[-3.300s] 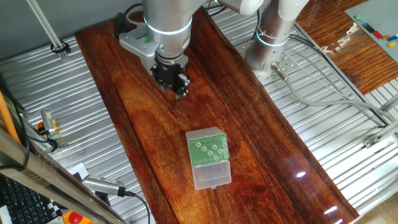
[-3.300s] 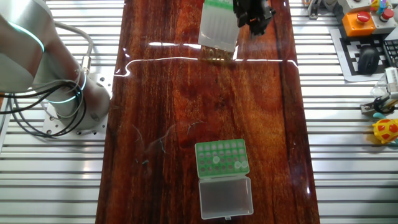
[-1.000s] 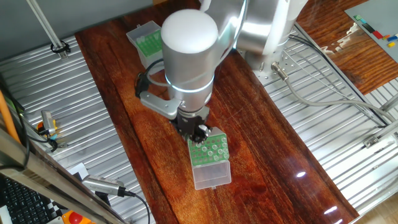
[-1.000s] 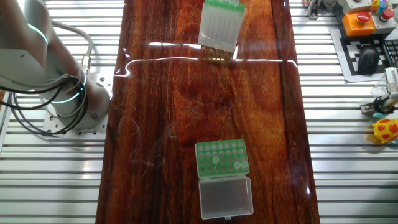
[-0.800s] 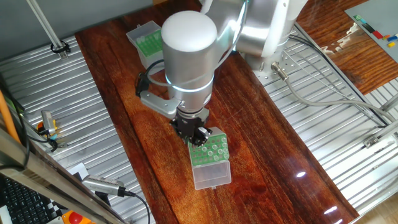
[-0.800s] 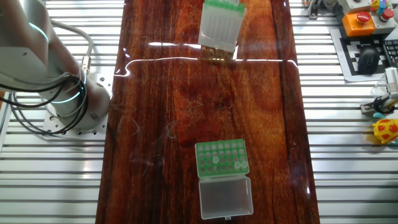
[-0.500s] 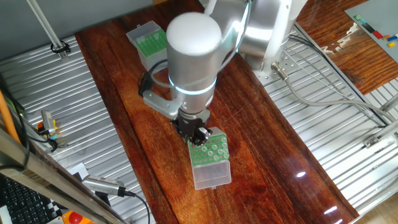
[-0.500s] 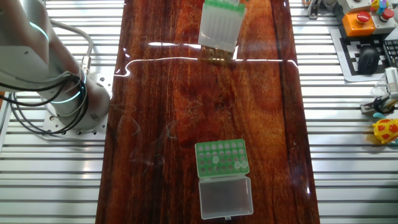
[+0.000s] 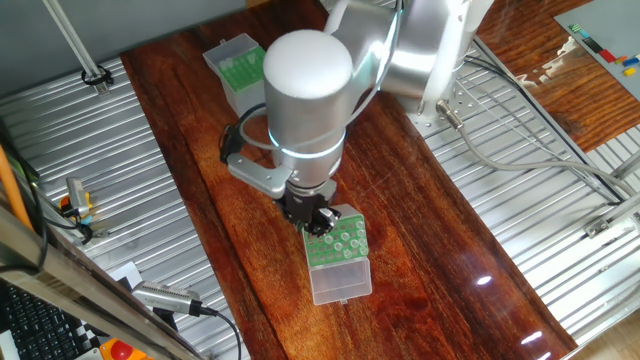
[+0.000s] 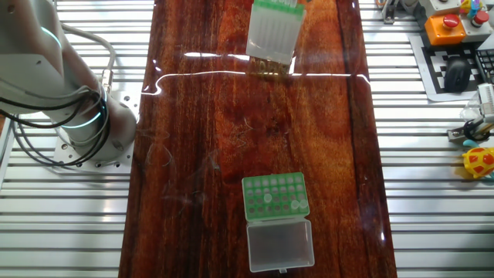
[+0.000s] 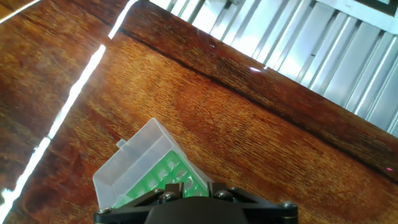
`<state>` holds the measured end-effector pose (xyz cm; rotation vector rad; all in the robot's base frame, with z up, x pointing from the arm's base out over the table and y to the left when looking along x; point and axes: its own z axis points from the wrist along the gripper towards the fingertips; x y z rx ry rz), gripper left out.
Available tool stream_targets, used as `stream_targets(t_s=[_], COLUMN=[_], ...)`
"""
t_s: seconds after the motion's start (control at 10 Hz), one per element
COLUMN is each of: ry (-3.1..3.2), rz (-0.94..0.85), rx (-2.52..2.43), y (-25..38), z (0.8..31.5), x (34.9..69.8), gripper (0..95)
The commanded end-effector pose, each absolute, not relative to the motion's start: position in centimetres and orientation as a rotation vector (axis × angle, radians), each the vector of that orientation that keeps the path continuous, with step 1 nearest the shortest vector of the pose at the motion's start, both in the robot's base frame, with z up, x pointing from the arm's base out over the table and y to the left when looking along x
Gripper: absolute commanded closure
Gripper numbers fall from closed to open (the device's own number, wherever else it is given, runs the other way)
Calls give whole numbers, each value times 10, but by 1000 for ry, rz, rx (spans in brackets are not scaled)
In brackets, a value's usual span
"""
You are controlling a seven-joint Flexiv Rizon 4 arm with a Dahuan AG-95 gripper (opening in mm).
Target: Transfer all large pipette tips from one holder to another
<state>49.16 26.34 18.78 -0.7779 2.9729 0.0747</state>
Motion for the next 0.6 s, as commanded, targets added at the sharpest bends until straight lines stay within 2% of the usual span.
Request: stream_targets(t_s=[0.1,0.6], ry=[2990,2978], rz=[26,24], rx=[-727,-770], y=[265,250], z=[187,179], x=[493,498], gripper=[760,760])
